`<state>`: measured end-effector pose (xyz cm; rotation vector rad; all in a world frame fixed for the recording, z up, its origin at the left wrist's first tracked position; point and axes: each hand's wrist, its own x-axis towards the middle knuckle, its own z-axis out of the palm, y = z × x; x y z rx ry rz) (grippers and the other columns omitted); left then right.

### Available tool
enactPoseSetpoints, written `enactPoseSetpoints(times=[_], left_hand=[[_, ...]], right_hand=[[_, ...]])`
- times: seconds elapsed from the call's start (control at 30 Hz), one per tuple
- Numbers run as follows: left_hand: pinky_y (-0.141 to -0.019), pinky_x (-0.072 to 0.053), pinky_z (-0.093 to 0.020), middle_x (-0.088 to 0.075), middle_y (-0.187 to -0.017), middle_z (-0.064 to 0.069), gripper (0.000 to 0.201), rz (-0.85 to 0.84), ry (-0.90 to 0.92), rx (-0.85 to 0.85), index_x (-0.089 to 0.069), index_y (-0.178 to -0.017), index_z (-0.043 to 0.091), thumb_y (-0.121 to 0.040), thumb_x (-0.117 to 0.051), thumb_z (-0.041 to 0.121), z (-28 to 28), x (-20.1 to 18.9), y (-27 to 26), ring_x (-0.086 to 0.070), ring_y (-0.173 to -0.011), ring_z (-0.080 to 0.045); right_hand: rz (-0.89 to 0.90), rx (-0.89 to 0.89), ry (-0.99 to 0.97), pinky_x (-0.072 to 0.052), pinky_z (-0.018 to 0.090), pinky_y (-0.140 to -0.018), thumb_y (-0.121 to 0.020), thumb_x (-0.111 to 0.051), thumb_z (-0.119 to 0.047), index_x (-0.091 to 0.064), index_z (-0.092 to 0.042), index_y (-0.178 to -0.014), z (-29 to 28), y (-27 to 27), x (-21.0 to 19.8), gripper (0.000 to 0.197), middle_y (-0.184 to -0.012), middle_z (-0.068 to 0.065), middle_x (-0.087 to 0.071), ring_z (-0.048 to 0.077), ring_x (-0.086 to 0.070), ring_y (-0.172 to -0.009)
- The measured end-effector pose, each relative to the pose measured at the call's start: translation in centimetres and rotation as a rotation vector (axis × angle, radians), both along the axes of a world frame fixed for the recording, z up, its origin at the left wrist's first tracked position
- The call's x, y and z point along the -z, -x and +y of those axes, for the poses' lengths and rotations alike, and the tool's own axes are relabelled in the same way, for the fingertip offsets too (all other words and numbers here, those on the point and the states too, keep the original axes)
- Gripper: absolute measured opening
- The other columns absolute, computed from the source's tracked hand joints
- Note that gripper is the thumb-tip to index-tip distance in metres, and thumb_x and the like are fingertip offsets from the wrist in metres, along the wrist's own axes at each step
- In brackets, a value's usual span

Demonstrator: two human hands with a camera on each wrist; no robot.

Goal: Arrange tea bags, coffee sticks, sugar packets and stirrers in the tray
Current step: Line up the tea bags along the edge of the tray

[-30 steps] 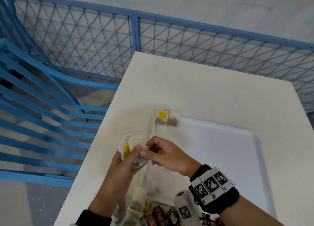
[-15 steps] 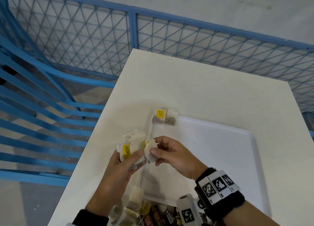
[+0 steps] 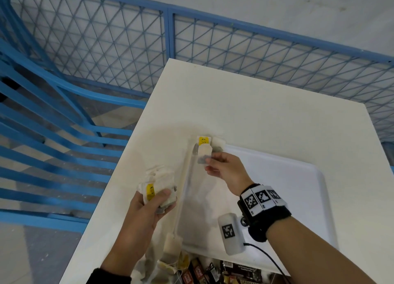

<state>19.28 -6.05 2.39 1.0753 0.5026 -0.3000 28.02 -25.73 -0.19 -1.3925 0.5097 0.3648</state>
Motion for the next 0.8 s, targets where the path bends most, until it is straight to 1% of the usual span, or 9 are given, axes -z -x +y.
enactPoseSetpoints(times=[0.07, 0.17, 0.33, 0.37, 0.43, 0.5, 0.6, 0.7, 0.8], left_hand=[[-0.073, -0.059, -0.027, -0.071, -0.105, -0.013, 0.042, -0.005, -0.007, 0.002, -0.055, -0.121, 0.008, -0.079, -0.059, 0.006, 0.0, 0.1, 0.1, -0.069, -0.094, -0.020], [-0.072, -0.059, -0.027, -0.071, -0.105, -0.013, 0.038, -0.014, -0.012, 0.007, -0.056, -0.120, 0.009, -0.083, -0.057, 0.004, 0.1, 0.1, 0.2, -0.070, -0.093, -0.019], [-0.076, -0.058, -0.029, -0.070, -0.108, -0.013, 0.032, -0.006, -0.008, -0.004, -0.058, -0.115, 0.013, -0.085, -0.056, 0.003, 0.2, 0.2, 0.3, -0.069, -0.095, -0.020], [-0.076, -0.058, -0.030, -0.070, -0.108, -0.012, 0.032, -0.007, -0.009, -0.001, -0.058, -0.114, 0.014, -0.084, -0.057, 0.004, 0.2, 0.2, 0.3, -0.069, -0.096, -0.020], [-0.076, -0.058, -0.029, -0.070, -0.108, -0.011, 0.033, -0.010, -0.012, 0.004, -0.059, -0.113, 0.014, -0.082, -0.058, 0.005, 0.0, 0.2, 0.3, -0.069, -0.095, -0.020], [-0.074, -0.058, -0.029, -0.070, -0.108, -0.011, 0.033, -0.008, -0.022, 0.012, -0.059, -0.113, 0.014, -0.082, -0.058, 0.005, -0.2, 0.2, 0.4, -0.069, -0.094, -0.020], [-0.070, -0.058, -0.027, -0.071, -0.104, -0.009, 0.028, -0.006, -0.024, 0.018, -0.060, -0.111, 0.015, -0.085, -0.057, 0.003, -0.6, 0.2, 0.5, -0.070, -0.091, -0.018], [-0.072, -0.056, -0.028, -0.072, -0.104, -0.009, 0.027, -0.007, -0.034, 0.029, -0.060, -0.110, 0.014, -0.086, -0.057, 0.003, -0.9, 0.1, 0.4, -0.070, -0.092, -0.019], [-0.073, -0.055, -0.029, -0.072, -0.105, -0.008, 0.028, -0.016, -0.042, 0.043, -0.059, -0.112, 0.015, -0.086, -0.057, 0.003, -1.1, 0.2, 0.4, -0.069, -0.094, -0.019]], right_hand=[[-0.002, -0.026, 0.148, -0.047, 0.016, -0.050, -0.086, -0.063, -0.004, -0.062, 0.000, -0.104, 0.4, -0.6, 0.4, 0.018, -0.080, 0.007, -0.062, 0.013, -0.057, -0.062], [-0.035, -0.054, 0.319, -0.040, 0.017, -0.048, -0.083, -0.067, -0.007, -0.064, -0.007, -0.095, 0.8, -1.3, 1.1, 0.013, -0.075, 0.003, -0.062, 0.011, -0.055, -0.059], [-0.098, -0.022, 0.468, -0.039, 0.011, -0.046, -0.080, -0.070, -0.011, -0.057, -0.013, -0.082, 1.3, -1.5, 2.0, 0.014, -0.069, -0.003, -0.059, 0.009, -0.053, -0.056], [-0.103, -0.029, 0.497, -0.040, 0.013, -0.049, -0.080, -0.070, -0.013, -0.057, -0.014, -0.080, 1.3, -1.5, 2.2, 0.014, -0.068, -0.003, -0.058, 0.010, -0.053, -0.057], [-0.114, -0.055, 0.557, -0.043, 0.020, -0.059, -0.080, -0.070, -0.017, -0.055, -0.019, -0.074, 1.3, -1.5, 2.5, 0.016, -0.067, -0.004, -0.058, 0.014, -0.056, -0.065], [-0.127, -0.074, 0.589, -0.042, 0.020, -0.062, -0.080, -0.069, -0.017, -0.052, -0.024, -0.068, 1.2, -1.3, 2.7, 0.021, -0.066, -0.005, -0.057, 0.016, -0.056, -0.071], [-0.158, -0.083, 0.617, -0.040, 0.017, -0.060, -0.080, -0.068, -0.016, -0.051, -0.023, -0.067, 1.1, -1.0, 2.9, 0.022, -0.065, -0.007, -0.056, 0.016, -0.055, -0.070], [-0.186, -0.063, 0.633, -0.043, 0.020, -0.065, -0.081, -0.068, -0.015, -0.055, -0.017, -0.073, 1.2, -0.8, 3.2, 0.015, -0.065, -0.008, -0.055, 0.018, -0.055, -0.069], [-0.198, -0.056, 0.633, -0.039, 0.010, -0.059, -0.081, -0.068, -0.015, -0.057, -0.014, -0.077, 1.3, -0.9, 3.2, 0.012, -0.065, -0.009, -0.054, 0.014, -0.054, -0.067]])
